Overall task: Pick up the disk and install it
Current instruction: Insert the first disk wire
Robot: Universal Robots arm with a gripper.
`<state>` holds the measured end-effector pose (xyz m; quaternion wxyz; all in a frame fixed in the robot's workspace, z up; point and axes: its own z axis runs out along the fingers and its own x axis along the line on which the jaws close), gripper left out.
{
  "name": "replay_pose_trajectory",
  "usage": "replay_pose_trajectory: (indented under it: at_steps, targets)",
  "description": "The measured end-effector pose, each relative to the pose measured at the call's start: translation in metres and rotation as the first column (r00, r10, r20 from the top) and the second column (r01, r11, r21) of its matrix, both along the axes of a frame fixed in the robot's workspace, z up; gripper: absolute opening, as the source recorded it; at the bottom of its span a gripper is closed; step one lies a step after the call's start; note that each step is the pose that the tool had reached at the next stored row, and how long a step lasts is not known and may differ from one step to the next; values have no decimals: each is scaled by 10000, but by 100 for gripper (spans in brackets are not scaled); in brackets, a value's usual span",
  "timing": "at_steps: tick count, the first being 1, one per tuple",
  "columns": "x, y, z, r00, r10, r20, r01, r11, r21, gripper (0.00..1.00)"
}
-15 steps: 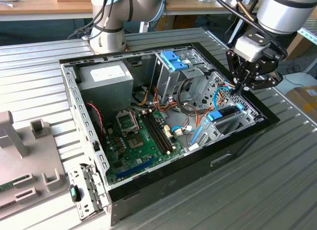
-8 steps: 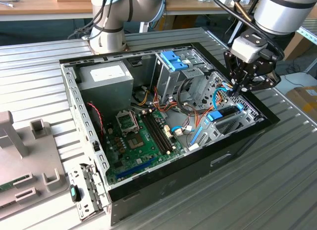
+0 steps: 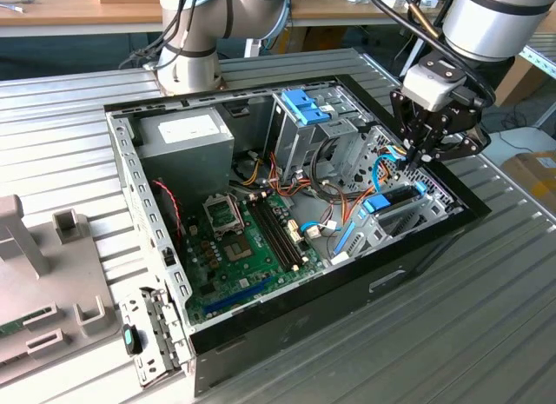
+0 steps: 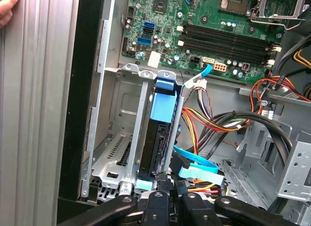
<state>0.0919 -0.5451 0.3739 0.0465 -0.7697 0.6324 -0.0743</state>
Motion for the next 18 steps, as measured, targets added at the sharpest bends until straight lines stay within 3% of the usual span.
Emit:
replay_pose_trajectory:
  at_steps: [8,12,18]
  targets:
    - [-6,-1,0,10000,-6,0,6,10000,0,17]
    - [-90,-16,-5,10000,-36,5,36,10000,-1,17]
    - [-91,-19,-32,9975,-706,6,706,9975,0,17]
